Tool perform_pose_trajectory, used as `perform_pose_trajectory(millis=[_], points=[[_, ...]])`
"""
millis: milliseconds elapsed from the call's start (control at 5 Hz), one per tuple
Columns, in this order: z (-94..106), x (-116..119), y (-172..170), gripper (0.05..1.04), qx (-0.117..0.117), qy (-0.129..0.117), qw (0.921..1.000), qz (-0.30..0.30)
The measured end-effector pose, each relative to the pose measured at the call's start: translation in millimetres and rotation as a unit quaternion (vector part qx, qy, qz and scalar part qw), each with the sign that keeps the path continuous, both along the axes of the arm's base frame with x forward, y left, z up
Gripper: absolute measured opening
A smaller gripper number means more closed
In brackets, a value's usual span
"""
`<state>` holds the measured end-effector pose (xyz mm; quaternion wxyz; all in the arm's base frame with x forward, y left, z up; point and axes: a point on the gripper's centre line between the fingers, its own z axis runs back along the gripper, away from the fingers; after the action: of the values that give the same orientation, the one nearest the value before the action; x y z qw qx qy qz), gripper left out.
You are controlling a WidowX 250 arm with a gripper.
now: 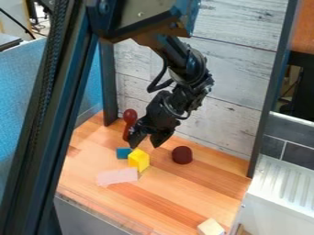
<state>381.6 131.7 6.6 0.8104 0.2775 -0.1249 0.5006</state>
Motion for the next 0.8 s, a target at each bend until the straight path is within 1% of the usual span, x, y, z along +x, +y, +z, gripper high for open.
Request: perform_pose_trajectory(millis=[200,400,600,800], points=[[-17.5,-6.2,-1.3,1.001,-0.005,0.024,0.9997,0.001],[-24.7,-6.9,-2.8,1.001,-0.029,0.025,0.9993,-0.003],[-28.5,-8.2,6.7,1.001,-0.051,0.017,0.9986,0.004],[-32.3,-9.7,9.0,1.001,-0.087,0.012,0.9960,0.015]])
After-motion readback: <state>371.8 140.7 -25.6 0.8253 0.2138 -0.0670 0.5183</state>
